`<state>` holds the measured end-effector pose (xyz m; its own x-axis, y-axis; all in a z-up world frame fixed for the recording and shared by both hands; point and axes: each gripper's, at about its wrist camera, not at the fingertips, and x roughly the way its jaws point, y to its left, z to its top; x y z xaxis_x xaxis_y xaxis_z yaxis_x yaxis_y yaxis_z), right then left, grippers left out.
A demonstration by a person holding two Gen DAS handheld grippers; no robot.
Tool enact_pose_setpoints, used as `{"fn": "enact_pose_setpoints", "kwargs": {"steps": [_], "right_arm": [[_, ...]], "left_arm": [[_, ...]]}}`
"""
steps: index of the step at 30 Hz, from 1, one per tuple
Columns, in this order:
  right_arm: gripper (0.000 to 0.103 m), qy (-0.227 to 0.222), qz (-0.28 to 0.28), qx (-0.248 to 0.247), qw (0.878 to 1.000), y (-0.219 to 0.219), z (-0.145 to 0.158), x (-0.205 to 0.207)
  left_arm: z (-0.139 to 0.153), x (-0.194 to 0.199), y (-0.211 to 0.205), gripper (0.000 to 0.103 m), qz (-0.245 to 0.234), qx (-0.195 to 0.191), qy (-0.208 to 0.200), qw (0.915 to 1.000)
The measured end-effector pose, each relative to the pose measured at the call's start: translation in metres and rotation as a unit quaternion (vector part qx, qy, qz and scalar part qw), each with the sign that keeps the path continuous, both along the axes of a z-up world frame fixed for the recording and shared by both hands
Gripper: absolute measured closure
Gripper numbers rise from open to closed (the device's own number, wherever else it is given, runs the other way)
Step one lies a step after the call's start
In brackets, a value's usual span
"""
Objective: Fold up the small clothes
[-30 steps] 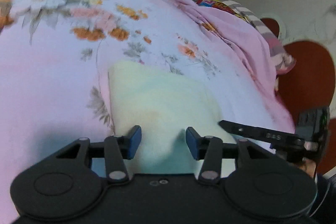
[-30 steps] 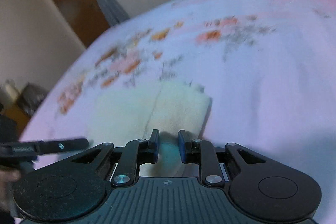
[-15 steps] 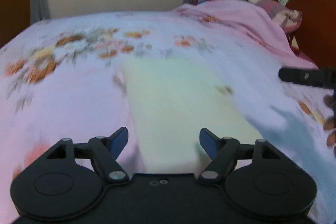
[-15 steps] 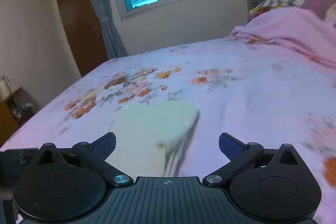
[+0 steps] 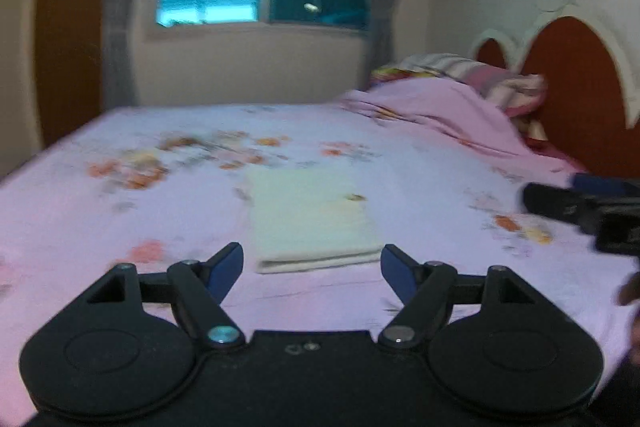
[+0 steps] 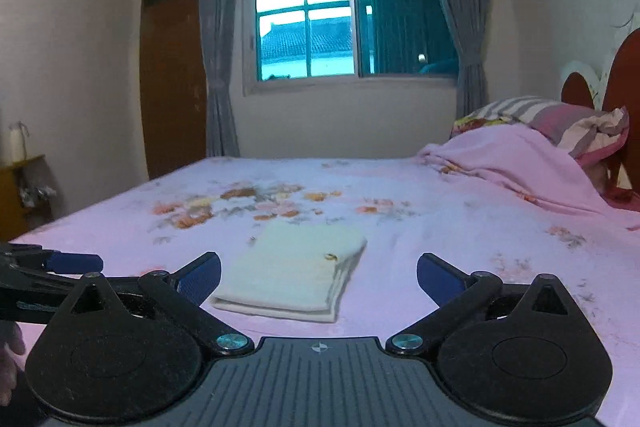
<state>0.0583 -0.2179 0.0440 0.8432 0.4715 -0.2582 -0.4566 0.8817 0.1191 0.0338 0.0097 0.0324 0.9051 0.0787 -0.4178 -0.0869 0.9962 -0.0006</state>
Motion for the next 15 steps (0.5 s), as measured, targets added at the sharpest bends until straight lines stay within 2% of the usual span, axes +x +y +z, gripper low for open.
{"fn": "enact_pose_setpoints", "kwargs": {"steps": [3,5,10,13,15], "right_arm": [[0.000,0.000,-0.002,0.003,1.000,0.000,0.005,-0.012],[0.000,0.001,-0.013,-0.008,1.000,0.002,0.008,-0.014],[0.000,0.016,-0.030,0.005,0.999,-0.007,0.015,-0.025],[0.000,0.022,-0.033,0.009,0.999,-0.011,0.016,-0.030],[0.000,0.019,-0.034,0.007,0.999,-0.013,0.016,-0.034]], "left_arm": [[0.006,-0.009,-0.007,0.027,0.015,0.031,0.011,0.9993],[0.010,-0.011,-0.009,0.027,0.028,0.039,0.023,0.9986],[0.021,-0.028,-0.009,0.027,0.042,0.025,0.006,0.9988],[0.023,-0.027,-0.010,0.027,0.038,0.024,0.009,0.9989],[0.023,-0.027,-0.008,0.027,0.041,0.008,0.013,0.9991]]}}
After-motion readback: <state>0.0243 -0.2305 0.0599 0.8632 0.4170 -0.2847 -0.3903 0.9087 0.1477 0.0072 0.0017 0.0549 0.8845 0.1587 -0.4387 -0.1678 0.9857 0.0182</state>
